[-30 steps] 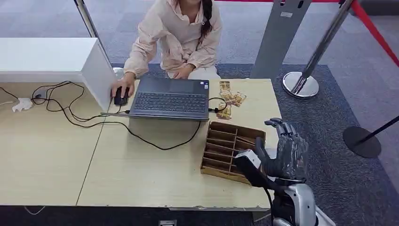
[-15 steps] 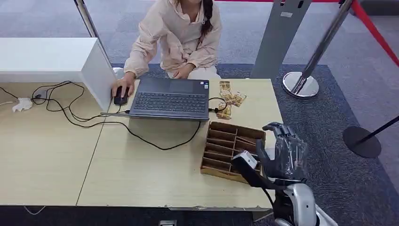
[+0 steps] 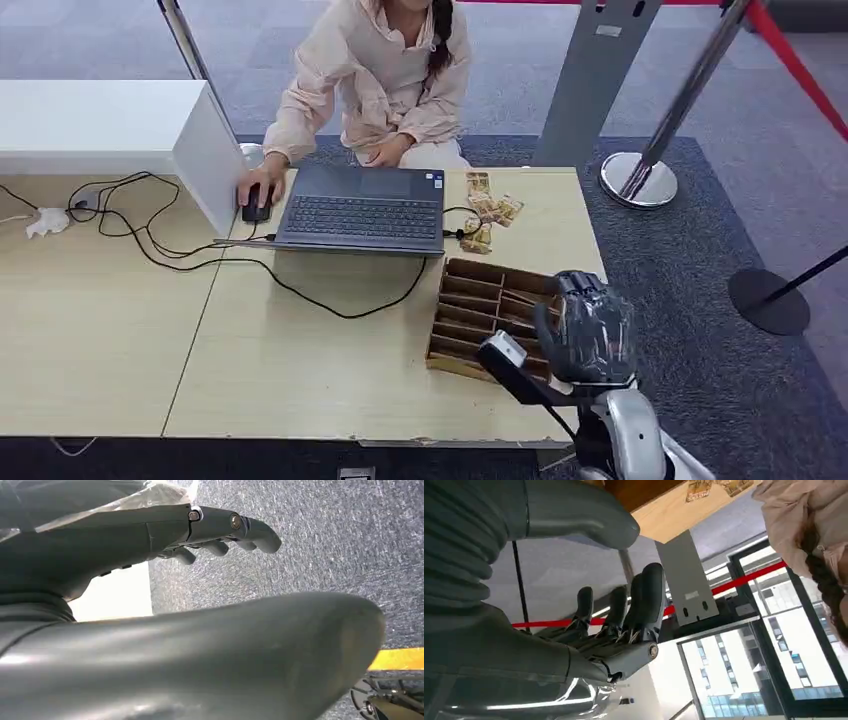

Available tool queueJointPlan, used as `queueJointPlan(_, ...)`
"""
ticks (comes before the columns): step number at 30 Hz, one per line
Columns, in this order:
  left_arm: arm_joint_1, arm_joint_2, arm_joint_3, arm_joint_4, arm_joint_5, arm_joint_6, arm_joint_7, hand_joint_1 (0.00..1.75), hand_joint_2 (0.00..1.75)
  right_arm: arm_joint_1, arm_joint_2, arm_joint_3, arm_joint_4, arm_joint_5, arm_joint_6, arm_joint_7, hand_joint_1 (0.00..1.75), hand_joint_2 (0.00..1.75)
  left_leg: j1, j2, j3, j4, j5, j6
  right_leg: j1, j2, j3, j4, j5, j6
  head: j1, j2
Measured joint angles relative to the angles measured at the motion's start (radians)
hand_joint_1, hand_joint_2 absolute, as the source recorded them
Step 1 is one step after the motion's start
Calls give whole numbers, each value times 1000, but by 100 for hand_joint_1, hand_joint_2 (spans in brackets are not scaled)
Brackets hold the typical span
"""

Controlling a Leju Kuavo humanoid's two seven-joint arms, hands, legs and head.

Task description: Pass the card to the sensor for recognition and then transmit it.

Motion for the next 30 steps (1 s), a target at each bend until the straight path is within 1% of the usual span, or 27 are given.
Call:
queueJointPlan(3,0,0,0,0,-3,0,-3,0,0,-12,7,19,8,0,8,-18,105,175,0,0,0,0,0,0,0,0,0,0,0,0,0,0)
queueJointPlan(13,-3,4,0,0,-14,-6,-7,0,0,-53,48,80,36,3,31,-74,103,175,0,0,0,0,0,0,0,0,0,0,0,0,0,0)
queueJointPlan(22,-3,6,0,0,-19,-8,-7,0,0,-77,89,120,67,-5,36,-97,99,175,0,0,0,0,0,0,0,0,0,0,0,0,0,0)
queueJointPlan(25,-3,6,0,0,-19,-8,-7,0,0,-79,95,128,76,-12,35,-98,94,175,0,0,0,0,0,0,0,0,0,0,0,0,0,0)
queueJointPlan(26,-3,6,0,0,-19,-8,-7,0,0,-80,96,130,80,-15,35,-98,86,175,0,0,0,0,0,0,0,0,0,0,0,0,0,0)
queueJointPlan(28,-3,7,0,0,-19,-8,-7,0,0,-81,98,135,88,-24,33,-92,82,175,0,0,0,0,0,0,0,0,0,0,0,0,0,0)
queueJointPlan(30,-3,8,0,0,-19,-8,-7,0,0,-81,98,138,95,-33,30,-87,68,175,0,0,0,0,0,0,0,0,-1,0,0,0,0,0)
